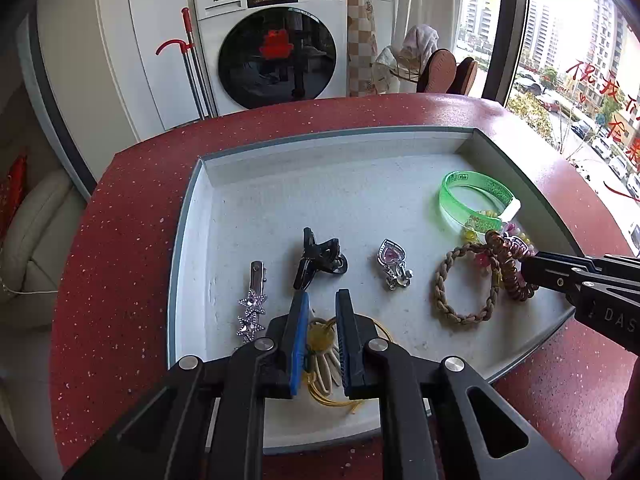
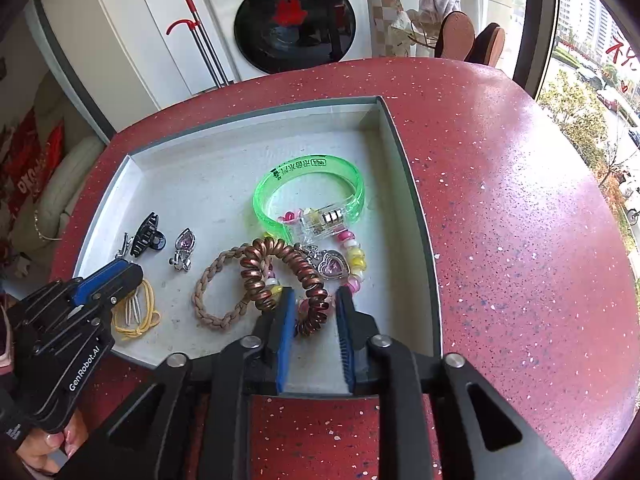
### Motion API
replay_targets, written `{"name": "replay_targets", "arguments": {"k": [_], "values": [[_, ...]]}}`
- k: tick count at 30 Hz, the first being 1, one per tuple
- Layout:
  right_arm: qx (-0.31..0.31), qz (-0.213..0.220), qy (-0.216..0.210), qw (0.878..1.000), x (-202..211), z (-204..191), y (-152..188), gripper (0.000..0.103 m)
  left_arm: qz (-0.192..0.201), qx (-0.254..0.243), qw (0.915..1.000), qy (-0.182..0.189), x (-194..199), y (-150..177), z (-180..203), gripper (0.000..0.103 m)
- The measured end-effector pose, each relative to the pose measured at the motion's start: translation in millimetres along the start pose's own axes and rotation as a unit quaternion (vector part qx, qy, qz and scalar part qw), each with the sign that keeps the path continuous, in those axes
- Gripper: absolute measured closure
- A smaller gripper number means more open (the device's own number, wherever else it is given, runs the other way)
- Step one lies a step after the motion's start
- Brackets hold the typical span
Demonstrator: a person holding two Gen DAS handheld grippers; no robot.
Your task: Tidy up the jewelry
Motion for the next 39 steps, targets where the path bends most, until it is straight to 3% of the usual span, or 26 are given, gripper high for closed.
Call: {"name": "replay_targets", "arguments": {"k": [1,6,10,28,29,30,31,32,34,39], "values": [[0.0,0.002,0.0,1.0,1,0,1,0.055,-0.002,-0.001,1.0,-0.001,-1,1,1,0.071],[0.0,0.007,-0.009,1.0,9,-1,1,0.053,-0.002,-0.005,1.0,-0.008,2,4,3,0.071],[0.005,0.018,-0.015,1.0,19,-1,4,0.037,0.001,0.011,0.9999,-0.004,8,5,1,0.071],[0.013,0.02,0.0,1.0,38,3,7,0.033,-0.005,0.016,0.9998,-0.013,17,-4,1,0.07],[0.013,0.02,0.001,1.0,38,4,8,0.033,-0.005,0.017,0.9997,-0.016,18,-5,0,0.066],[0.013,0.019,0.001,1.0,38,4,9,0.033,-0.005,0.018,0.9997,-0.018,19,-6,-1,0.053],[0.013,0.019,0.001,1.0,39,5,9,0.033,-0.002,0.021,0.9995,-0.021,20,-6,-3,0.01],[0.013,0.02,0.002,1.0,39,5,10,0.033,0.009,0.026,0.9993,-0.025,24,-7,-5,0.0],[0.014,0.019,0.006,1.0,40,6,9,0.033,0.028,0.021,0.999,-0.027,33,-10,-4,0.0],[0.013,0.014,0.009,1.0,41,7,9,0.033,0.009,0.01,0.9995,-0.027,32,-14,-2,0.0]]}}
Point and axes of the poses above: each gripper's, at about its wrist camera, not at the fingertips, and x roughly against the way its jaws point, z to its right, y to its underside, the point moved 7 cm from there along -x, roughly the way its jaws point, and after that the axes turned 9 degrees about -z, right-handed, at the moved point
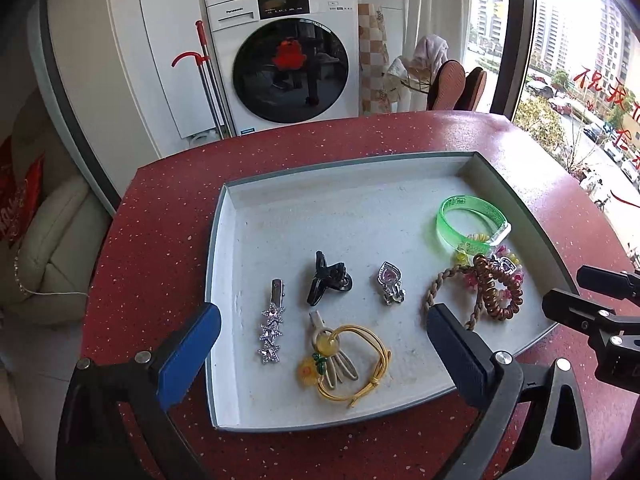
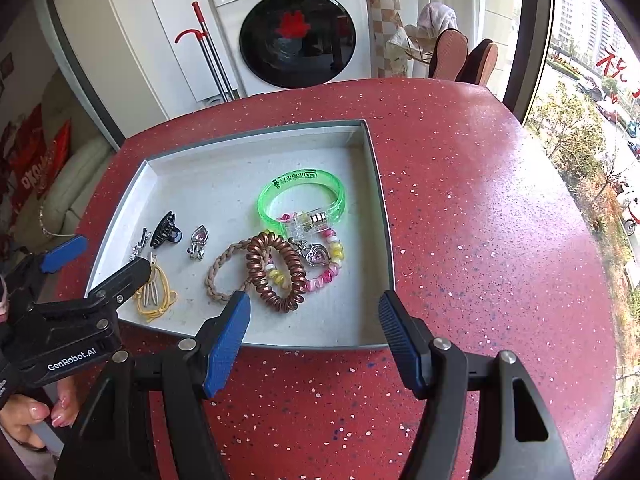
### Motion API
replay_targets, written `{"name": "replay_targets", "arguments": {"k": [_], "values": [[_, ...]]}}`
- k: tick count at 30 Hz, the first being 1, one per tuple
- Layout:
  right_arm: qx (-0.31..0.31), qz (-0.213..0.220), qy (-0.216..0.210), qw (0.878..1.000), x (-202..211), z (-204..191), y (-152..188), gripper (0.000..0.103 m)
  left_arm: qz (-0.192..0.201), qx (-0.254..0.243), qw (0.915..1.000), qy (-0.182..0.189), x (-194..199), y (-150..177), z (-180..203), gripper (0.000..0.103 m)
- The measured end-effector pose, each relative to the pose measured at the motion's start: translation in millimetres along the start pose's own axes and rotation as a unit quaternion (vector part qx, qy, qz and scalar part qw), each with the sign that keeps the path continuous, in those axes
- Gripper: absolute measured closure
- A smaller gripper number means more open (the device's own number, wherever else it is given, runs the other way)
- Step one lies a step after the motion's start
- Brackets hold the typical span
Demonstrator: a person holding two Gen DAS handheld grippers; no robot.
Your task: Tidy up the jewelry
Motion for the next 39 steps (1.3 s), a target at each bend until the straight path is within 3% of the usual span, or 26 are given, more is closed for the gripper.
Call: {"name": "replay_targets", "arguments": {"k": [2,6,12,18,27,32,39], "values": [[0.003,-0.005,0.003,1.0,0,0,1,0.033,-0.003,0.0,1.0,0.0,1,2,-1,0.0],[0.003,-0.01,-0.003,1.0,0,-2,5,0.022,-0.017,-0.001,0.9998,-0.007,3,9,0,0.0],[0.009,-0.001,-0.008,1.0,7,-7,16,0.018,-0.013,-0.005,0.9997,-0.02,14,24,-1,0.0],[0.008,0.031,-0.006,0.999,16,-10,31,0.017,0.004,0.005,0.9997,-0.022,31,47,-1,0.0],[0.019,0.019,0.002,1.0,15,-18,59,0.017,0.014,0.029,0.9993,-0.019,46,83,-8,0.0],[0.015,0.037,0.0,0.999,21,-21,74,0.017,0.003,0.053,0.9986,-0.006,49,100,-14,0.0],[0.015,0.086,0.017,0.996,39,-22,97,0.017,0.035,0.066,0.9954,-0.061,70,126,-19,0.0]]}}
Point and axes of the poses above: each gripper's, at about its wrist camera, not at the fingertips, and x roughly against the way its jaws point, z to its right, y to its underside, the point moved 7 cm from there along -x, roughly the way its jaws point, and after that the axes turned 9 degrees about -z, right-handed, at the moved point
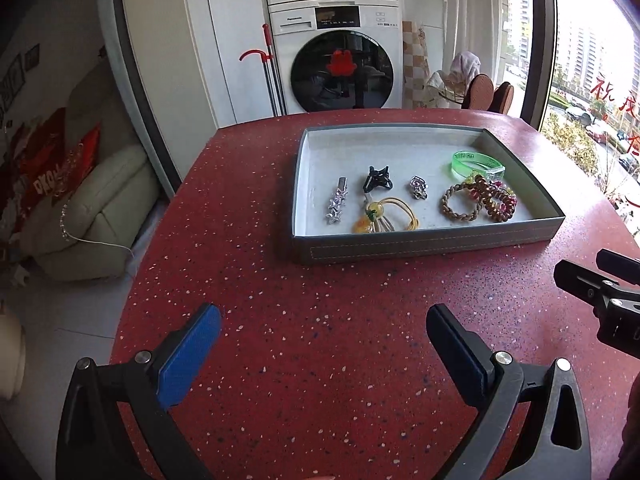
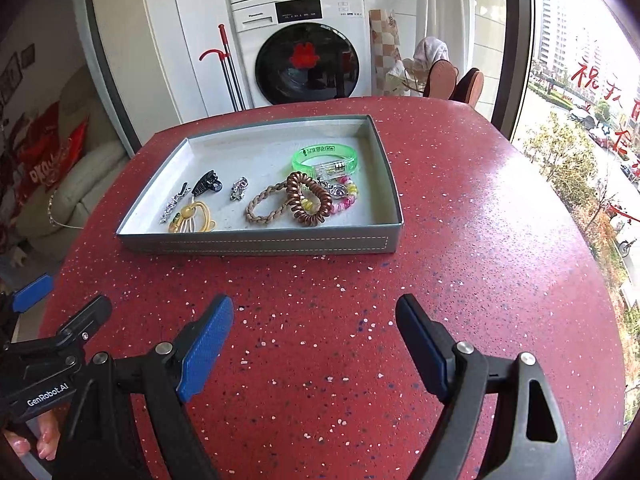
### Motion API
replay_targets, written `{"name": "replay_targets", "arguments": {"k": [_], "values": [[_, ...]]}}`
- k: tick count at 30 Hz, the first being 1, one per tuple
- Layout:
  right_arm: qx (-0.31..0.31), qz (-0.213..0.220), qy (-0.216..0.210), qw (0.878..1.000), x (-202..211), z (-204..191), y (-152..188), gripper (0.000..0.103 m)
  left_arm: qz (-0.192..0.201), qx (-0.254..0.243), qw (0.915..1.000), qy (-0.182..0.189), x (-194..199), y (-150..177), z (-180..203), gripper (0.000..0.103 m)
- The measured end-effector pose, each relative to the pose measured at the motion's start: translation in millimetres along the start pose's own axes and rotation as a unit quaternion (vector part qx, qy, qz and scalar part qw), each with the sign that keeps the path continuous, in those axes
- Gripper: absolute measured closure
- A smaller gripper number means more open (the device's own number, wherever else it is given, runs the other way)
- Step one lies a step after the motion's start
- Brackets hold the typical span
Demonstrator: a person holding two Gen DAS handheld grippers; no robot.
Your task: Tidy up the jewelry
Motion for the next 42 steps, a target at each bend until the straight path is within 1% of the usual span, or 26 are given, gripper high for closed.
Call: {"name": "replay_targets", "arguments": {"k": [4,8,13,17,22,27,32,42], "values": [[-0.005,0.031,0.012,0.999,12,1,10,0.017,0.007,0.006,0.9999,0.008,7,10,0,0.0],[-0.005,0.056,0.021,0.998,23,1,19,0.017,0.025,-0.004,0.9997,0.003,16,16,4,0.0],[0.004,0.084,0.035,0.996,35,-2,18,0.017,0.042,0.0,0.9991,0.009,24,15,6,0.0],[0.003,0.079,0.036,0.996,35,-3,16,0.017,0.06,-0.002,0.9982,0.008,30,8,9,0.0],[-0.015,0.068,0.038,0.997,30,3,18,0.017,0.053,0.007,0.9983,0.022,27,6,9,0.0],[-0.015,0.068,0.042,0.997,29,5,19,0.017,0.052,0.012,0.9984,0.018,25,9,7,0.0],[0.002,0.078,0.04,0.996,33,-2,18,0.017,0.052,0.016,0.9984,0.017,25,11,7,0.0],[-0.003,0.082,0.041,0.996,35,-3,14,0.017,0.054,0.02,0.9983,0.008,27,13,3,0.0]]}}
Point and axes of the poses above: each gripper's, at about its wrist camera, not at the fingertips, and x roughly against the way its jaws point, z to its right, y to its underside, the point moved 7 cm from there along -x, roughly the way its jaws point, and after that the axes turned 9 degrees about -z, right-handed, at the moved point
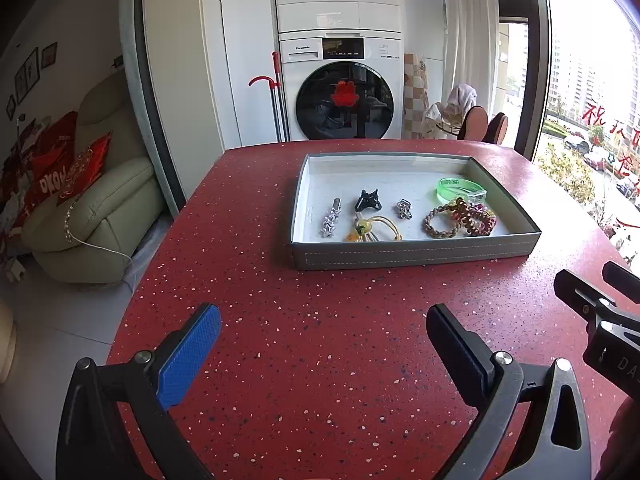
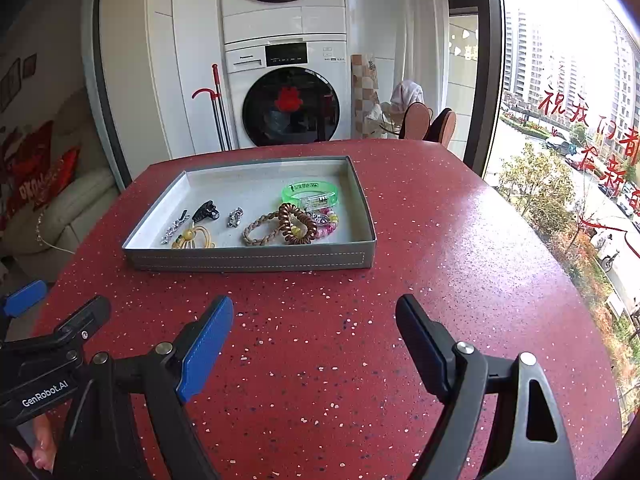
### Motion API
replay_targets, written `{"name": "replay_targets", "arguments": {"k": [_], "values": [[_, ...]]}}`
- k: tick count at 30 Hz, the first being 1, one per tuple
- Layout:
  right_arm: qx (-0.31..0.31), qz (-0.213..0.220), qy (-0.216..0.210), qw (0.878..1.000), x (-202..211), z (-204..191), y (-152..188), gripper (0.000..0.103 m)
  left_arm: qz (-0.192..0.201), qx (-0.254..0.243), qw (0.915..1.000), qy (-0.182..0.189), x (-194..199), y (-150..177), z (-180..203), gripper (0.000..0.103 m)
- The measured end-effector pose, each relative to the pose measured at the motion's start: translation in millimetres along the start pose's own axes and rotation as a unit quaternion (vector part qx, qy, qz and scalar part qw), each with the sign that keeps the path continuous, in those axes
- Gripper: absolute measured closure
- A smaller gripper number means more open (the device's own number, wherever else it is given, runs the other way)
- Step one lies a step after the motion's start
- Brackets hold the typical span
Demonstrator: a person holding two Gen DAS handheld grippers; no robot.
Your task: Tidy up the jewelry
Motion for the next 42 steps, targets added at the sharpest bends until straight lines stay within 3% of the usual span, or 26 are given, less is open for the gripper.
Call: {"name": "replay_targets", "arguments": {"k": [42], "values": [[0.007,0.003,0.001,1.0,1.4,-1.6,-7.0,0.017,-0.007,0.003,1.0,0.004,-0.3,-1.2,0.3,0.0]]}}
Point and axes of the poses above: each gripper's, at about its wrist camera, not at the fingertips, and x roughly against the way its jaws point, z to its right, y to its underside, the point moved 7 cm from there along -x, roughly the way its jaws point, and after that the axes turned 9 degrees about -z, right-handed, at the moved point
